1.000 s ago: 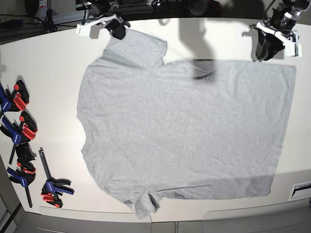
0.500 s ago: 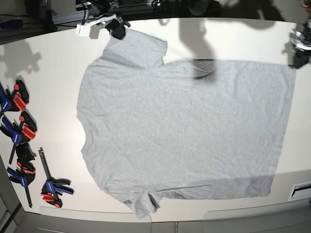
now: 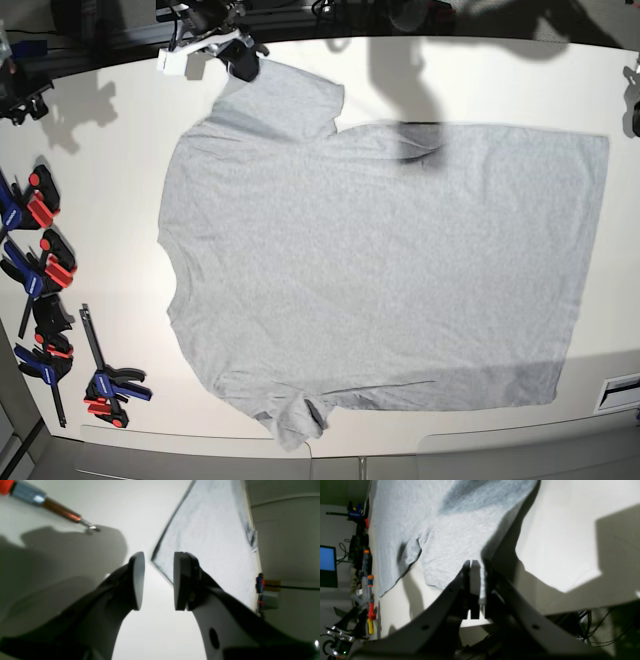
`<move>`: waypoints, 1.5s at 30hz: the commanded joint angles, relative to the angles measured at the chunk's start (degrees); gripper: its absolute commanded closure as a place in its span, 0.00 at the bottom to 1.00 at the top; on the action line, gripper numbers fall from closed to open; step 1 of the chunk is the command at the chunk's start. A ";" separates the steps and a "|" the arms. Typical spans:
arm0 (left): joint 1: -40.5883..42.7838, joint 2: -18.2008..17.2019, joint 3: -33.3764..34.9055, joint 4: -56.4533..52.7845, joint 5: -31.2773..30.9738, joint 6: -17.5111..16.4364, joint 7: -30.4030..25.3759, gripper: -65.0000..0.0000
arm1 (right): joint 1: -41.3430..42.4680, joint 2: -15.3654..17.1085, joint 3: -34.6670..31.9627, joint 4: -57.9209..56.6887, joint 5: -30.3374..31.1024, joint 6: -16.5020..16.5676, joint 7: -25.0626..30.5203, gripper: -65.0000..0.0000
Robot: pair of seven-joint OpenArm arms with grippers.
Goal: Fold the T-shirt properly
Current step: 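Move the left gripper to the opposite shoulder corner and grasp it, then pull both shoulder corners apart to straighten the shirt's collar edge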
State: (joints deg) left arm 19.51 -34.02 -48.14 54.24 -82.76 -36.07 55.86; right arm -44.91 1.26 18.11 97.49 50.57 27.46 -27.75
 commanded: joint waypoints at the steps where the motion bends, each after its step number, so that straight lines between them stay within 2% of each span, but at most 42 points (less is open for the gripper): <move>1: -0.74 -1.64 0.70 -0.37 -1.53 -0.46 -0.20 0.72 | -0.48 0.15 0.17 0.72 0.66 1.18 0.72 1.00; 7: -4.39 -1.73 8.13 -2.14 0.79 -0.92 -0.20 0.54 | -0.50 0.15 0.20 0.72 0.63 1.18 0.72 1.00; 14: -7.19 -1.73 11.45 -2.14 5.40 -0.87 -1.90 0.54 | -0.50 0.13 0.17 0.72 0.66 1.18 0.72 1.00; 25: -9.09 -0.72 11.45 -2.14 5.40 -0.85 -2.75 0.55 | -0.50 0.15 0.17 0.74 0.68 1.18 0.74 1.00; 27: -9.20 -0.11 11.45 -2.14 5.38 -0.85 -2.75 0.59 | -0.50 0.15 0.17 0.74 0.66 1.18 0.72 1.00; 29: -9.16 0.24 11.45 -2.14 5.38 -0.85 -2.78 0.68 | -0.48 0.15 0.17 0.74 0.66 1.18 0.81 1.00; 30: -9.14 0.35 11.45 -2.14 5.38 -0.87 -2.75 0.74 | -0.50 0.15 0.20 0.74 0.63 1.18 0.79 1.00; 32: -9.07 0.35 11.45 -2.14 5.38 -0.87 -2.84 0.94 | -0.50 0.15 0.20 0.74 0.63 1.20 0.74 1.00; 33: -9.07 0.35 11.45 -2.14 5.40 -0.87 -2.99 1.00 | -0.50 0.15 0.17 0.74 0.63 1.25 0.68 1.00; 35: -9.07 0.35 11.45 -2.14 5.40 -0.87 -2.99 1.00 | -0.59 0.15 0.20 0.74 0.61 2.27 0.37 1.00; 39: -8.83 0.33 11.45 -2.14 5.40 -0.90 -2.49 1.00 | -1.88 0.15 0.24 0.76 0.68 6.78 -1.51 1.00; 45: -5.92 0.33 11.43 -2.14 5.14 -0.94 -2.12 1.00 | -5.51 0.17 0.24 1.70 0.68 7.08 -1.44 1.00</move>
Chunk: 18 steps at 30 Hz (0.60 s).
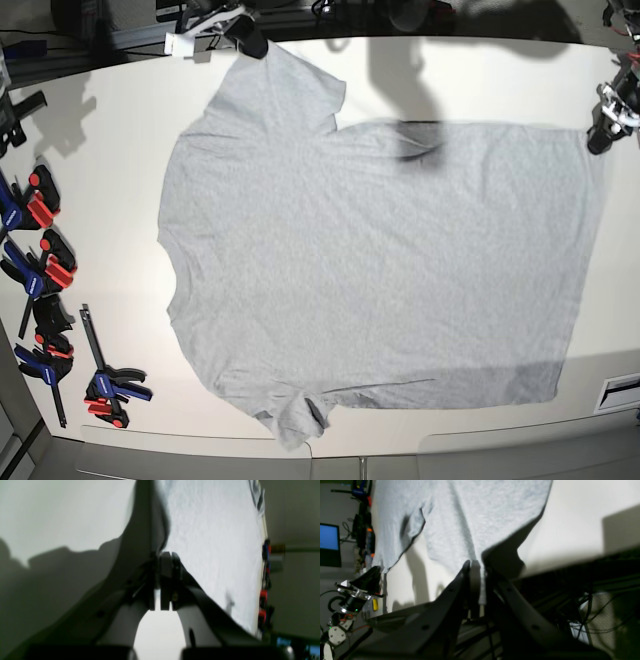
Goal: Fold the T-shirt properly
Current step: 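Pull both shoulder corners apart to straighten the shirt's collar edge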
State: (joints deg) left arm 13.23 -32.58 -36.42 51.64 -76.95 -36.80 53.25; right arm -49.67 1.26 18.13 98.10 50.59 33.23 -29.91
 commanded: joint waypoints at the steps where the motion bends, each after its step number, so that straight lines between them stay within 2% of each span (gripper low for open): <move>1: 1.01 -1.11 -0.28 0.46 -0.68 -1.09 0.50 1.00 | -1.29 0.17 0.22 1.46 0.66 1.33 0.72 1.00; 3: 2.45 -1.11 -0.28 0.46 -1.53 -3.20 0.52 1.00 | -2.51 0.17 0.31 2.19 0.63 1.60 0.72 1.00; 10: 7.19 -1.07 -2.95 0.48 -7.65 -3.20 2.97 1.00 | -7.74 0.17 1.99 4.57 1.09 4.07 0.72 1.00; 15: 11.15 -1.07 -8.94 0.48 -8.05 -3.20 7.30 1.00 | -11.69 0.17 2.97 7.54 1.07 5.57 0.72 1.00; 18: 13.42 -1.07 -10.82 0.59 -8.05 -3.20 7.39 1.00 | -13.22 0.17 2.97 9.44 1.05 5.55 0.70 1.00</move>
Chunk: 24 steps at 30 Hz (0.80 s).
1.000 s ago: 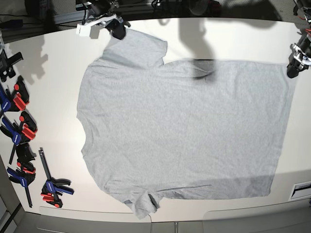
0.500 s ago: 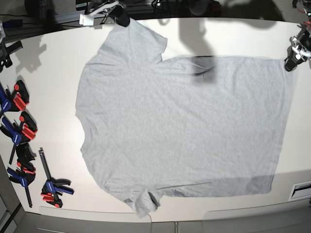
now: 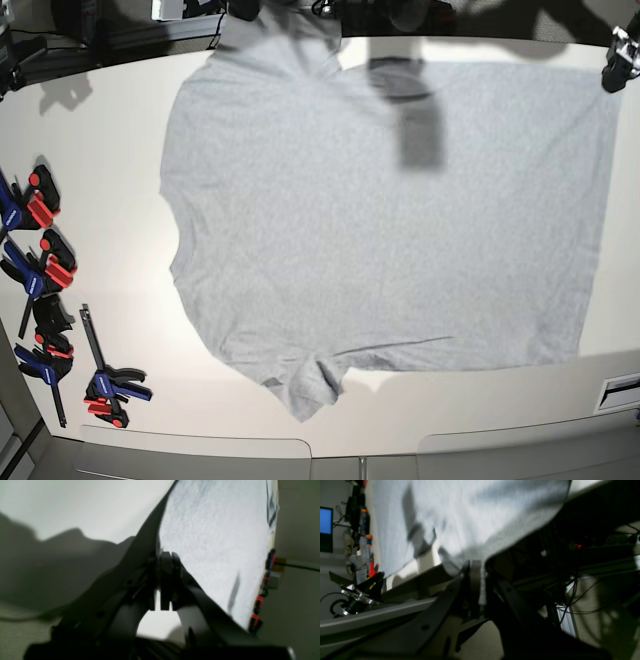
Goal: Fold the T-shirt properly
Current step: 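Pull both shoulder corners apart to straighten the shirt's collar edge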
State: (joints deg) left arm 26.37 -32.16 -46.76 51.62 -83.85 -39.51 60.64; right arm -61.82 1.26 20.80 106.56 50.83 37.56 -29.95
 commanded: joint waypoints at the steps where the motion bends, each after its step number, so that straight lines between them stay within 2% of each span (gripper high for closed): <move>1: 0.90 -1.49 -0.57 0.61 -1.15 -0.49 -0.02 1.00 | -1.46 0.20 0.31 1.68 0.79 1.22 0.70 1.00; 6: 3.19 -0.59 -0.57 1.55 -1.15 -0.49 0.04 1.00 | -3.67 0.17 0.31 5.33 0.76 1.25 0.48 1.00; 16: 10.36 5.68 -0.57 14.36 -1.15 -0.49 -0.70 1.00 | -8.07 -0.74 0.31 7.65 0.57 1.22 0.35 1.00; 24: 11.58 8.02 -3.19 18.40 -1.15 -0.49 -2.23 1.00 | -9.68 -1.57 0.31 7.65 0.61 1.22 -0.76 1.00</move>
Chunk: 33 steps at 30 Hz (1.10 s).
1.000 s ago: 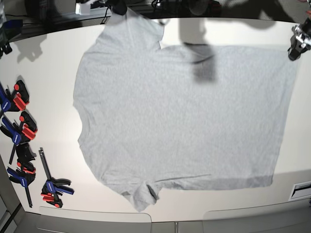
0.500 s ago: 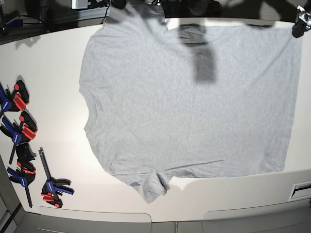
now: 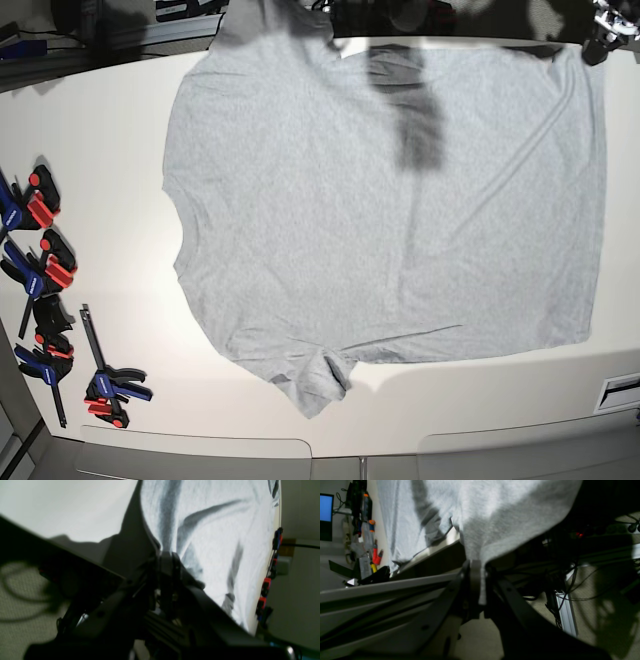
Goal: Fold the T-shirt properly
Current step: 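Pull both shoulder corners apart to straighten the shirt's collar edge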
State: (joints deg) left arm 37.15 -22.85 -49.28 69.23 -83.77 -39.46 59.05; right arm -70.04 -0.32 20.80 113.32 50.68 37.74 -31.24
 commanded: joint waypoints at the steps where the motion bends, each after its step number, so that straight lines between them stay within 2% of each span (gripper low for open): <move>1: 0.81 -1.29 -1.38 0.79 -1.23 -0.54 -0.57 1.00 | -1.77 0.00 0.31 0.90 0.76 1.07 0.46 1.00; 6: 1.27 -1.29 -4.28 0.79 -1.23 -0.54 -0.26 1.00 | -3.93 0.00 0.31 0.90 0.98 1.07 0.39 1.00; 20: 3.67 -1.29 -4.37 1.05 -1.23 -0.54 -1.77 1.00 | -4.96 0.20 1.01 5.81 2.45 1.09 1.16 1.00; 22: 2.25 -1.29 -4.35 1.05 -1.23 -0.54 -2.08 1.00 | -4.92 0.20 0.98 7.87 0.37 1.05 1.25 1.00; 26: -2.51 -1.33 -2.64 1.05 -0.46 -0.54 -1.86 1.00 | 2.86 0.35 0.11 9.20 -4.35 1.01 0.87 1.00; 29: -5.70 -1.31 0.26 1.05 2.93 -0.54 -2.69 1.00 | 9.20 0.98 -2.84 9.05 -10.21 -0.79 0.35 1.00; 33: -8.76 -1.29 4.00 1.03 7.56 -0.54 -6.99 1.00 | 17.77 1.11 -8.44 9.03 -18.64 -3.39 0.37 1.00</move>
State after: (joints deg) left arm 28.32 -22.85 -44.88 69.52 -74.81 -39.42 52.86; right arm -51.72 0.78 12.14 121.30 30.46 34.09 -32.45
